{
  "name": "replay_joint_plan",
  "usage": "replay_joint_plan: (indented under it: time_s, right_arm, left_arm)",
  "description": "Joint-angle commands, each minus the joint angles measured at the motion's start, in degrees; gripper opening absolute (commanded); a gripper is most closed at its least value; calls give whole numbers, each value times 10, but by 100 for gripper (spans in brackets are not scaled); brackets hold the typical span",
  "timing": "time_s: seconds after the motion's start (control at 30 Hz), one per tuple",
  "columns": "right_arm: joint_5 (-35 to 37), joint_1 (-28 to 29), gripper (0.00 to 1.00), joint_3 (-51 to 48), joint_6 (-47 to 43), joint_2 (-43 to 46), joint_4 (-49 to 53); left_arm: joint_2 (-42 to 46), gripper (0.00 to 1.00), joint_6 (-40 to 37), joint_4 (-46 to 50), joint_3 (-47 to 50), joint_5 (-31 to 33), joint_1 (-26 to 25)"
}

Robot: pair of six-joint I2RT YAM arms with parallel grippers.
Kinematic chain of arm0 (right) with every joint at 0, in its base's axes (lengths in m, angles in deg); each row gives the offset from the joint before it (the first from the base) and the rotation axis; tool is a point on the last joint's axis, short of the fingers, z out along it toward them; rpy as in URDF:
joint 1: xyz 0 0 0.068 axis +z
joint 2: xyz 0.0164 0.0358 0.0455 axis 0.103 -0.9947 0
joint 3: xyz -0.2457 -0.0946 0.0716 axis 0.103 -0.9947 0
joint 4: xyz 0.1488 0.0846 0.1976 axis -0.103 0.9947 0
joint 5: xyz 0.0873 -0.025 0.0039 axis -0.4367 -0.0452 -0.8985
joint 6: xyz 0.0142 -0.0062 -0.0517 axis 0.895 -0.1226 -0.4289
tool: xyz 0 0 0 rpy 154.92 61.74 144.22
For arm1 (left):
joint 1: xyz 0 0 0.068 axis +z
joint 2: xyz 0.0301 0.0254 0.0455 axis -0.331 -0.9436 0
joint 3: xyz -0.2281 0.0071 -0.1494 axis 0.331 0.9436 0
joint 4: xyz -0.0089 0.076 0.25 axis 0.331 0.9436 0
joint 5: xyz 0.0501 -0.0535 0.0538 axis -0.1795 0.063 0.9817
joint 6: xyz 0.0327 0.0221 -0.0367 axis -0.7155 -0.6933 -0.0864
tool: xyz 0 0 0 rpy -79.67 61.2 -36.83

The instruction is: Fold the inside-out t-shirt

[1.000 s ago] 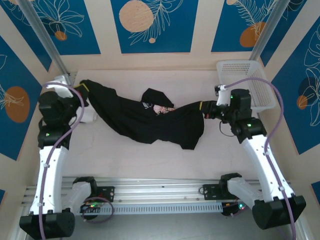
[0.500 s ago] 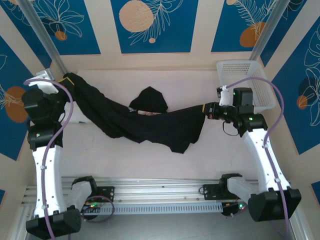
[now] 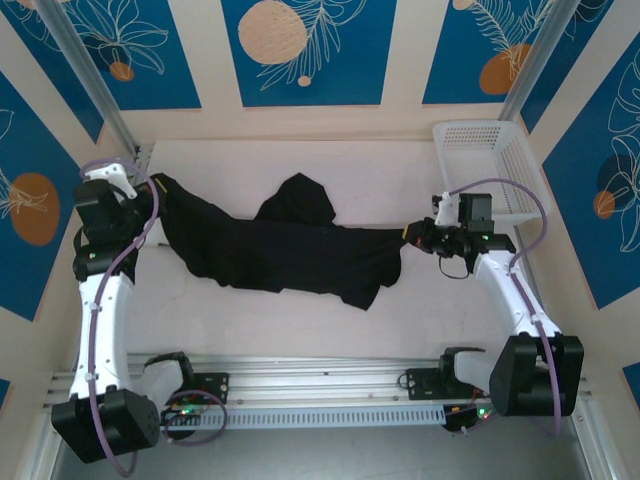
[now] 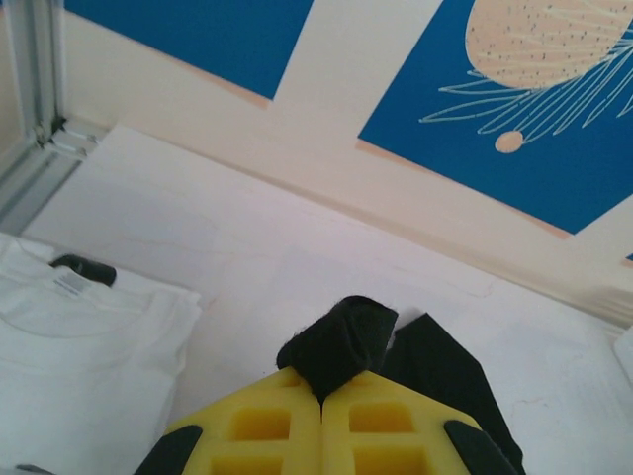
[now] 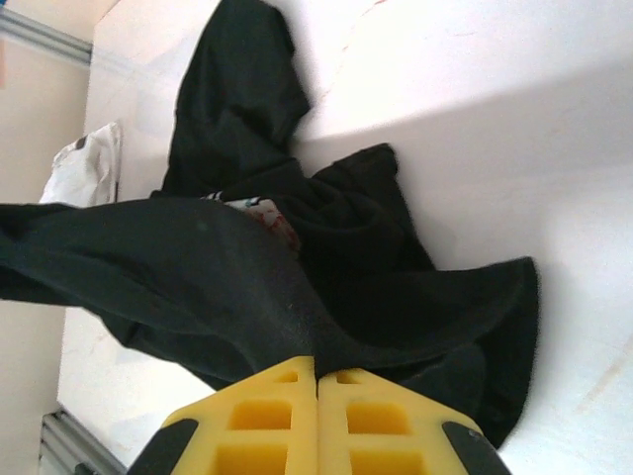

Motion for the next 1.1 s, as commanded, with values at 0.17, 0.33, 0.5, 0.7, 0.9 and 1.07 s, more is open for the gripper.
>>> replay_joint_plan:
  time_s: [0.17, 0.33, 0.5, 0.7, 0.9, 1.07]
  right_arm:
    - [-40, 18, 4, 23, 19, -126, -77]
    - [-27, -32, 6, 75, 21, -220, -92]
    - [-51, -57, 17, 97, 26, -278, -97]
    - [-64, -58, 31, 72, 22, -271, -112]
    - [-42, -37, 37, 51, 20, -265, -110]
    - [31, -3, 40, 84, -3, -289, -66]
  left_arm:
    - [-3, 0, 9, -37, 10, -25, 8]
    - [1, 0, 3, -34, 17, -21, 7]
    - [2, 0, 0, -33, 19, -22, 7]
    - [0, 0, 3, -41, 23, -30, 8]
    - [1, 0, 12, -52, 30, -39, 8]
    - [0, 0, 16, -56, 32, -44, 8]
